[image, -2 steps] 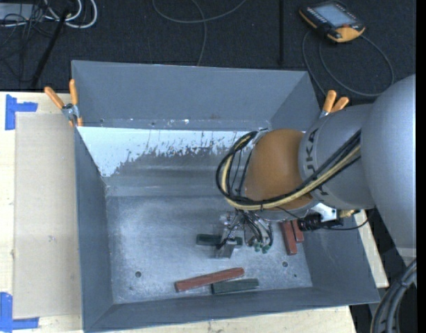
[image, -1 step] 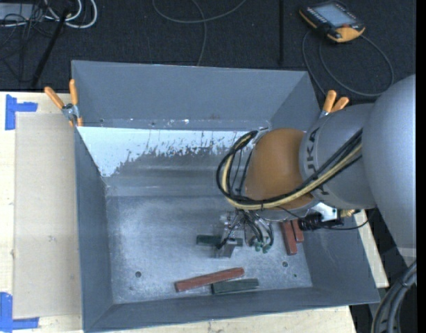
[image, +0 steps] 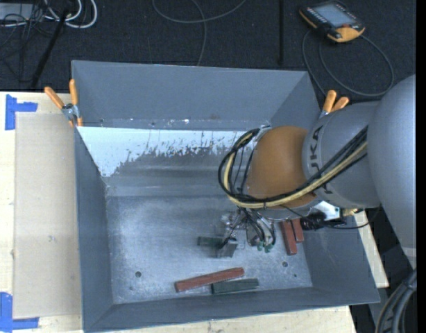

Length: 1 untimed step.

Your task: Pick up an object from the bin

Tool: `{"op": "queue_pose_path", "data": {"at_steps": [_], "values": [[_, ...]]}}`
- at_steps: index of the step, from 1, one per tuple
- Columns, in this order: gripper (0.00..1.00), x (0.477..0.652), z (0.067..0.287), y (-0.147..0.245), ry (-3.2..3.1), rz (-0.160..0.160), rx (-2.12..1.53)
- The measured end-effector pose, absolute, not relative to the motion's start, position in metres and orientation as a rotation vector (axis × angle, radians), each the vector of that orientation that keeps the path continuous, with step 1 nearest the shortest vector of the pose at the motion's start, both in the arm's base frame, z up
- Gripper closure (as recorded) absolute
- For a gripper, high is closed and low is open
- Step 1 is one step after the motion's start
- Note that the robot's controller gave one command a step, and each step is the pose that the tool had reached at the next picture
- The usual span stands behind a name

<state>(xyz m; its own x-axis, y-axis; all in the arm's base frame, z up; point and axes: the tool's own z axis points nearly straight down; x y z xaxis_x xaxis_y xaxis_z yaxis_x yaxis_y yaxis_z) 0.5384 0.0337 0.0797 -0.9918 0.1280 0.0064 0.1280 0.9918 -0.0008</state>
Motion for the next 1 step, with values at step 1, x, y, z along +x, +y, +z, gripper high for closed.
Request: {"op": "queue_pose_path", "data": {"at_steps": [1], "values": [[1.00,0.5377,0.1003,0.0336,-3.127,0.001,-0.200]]}}
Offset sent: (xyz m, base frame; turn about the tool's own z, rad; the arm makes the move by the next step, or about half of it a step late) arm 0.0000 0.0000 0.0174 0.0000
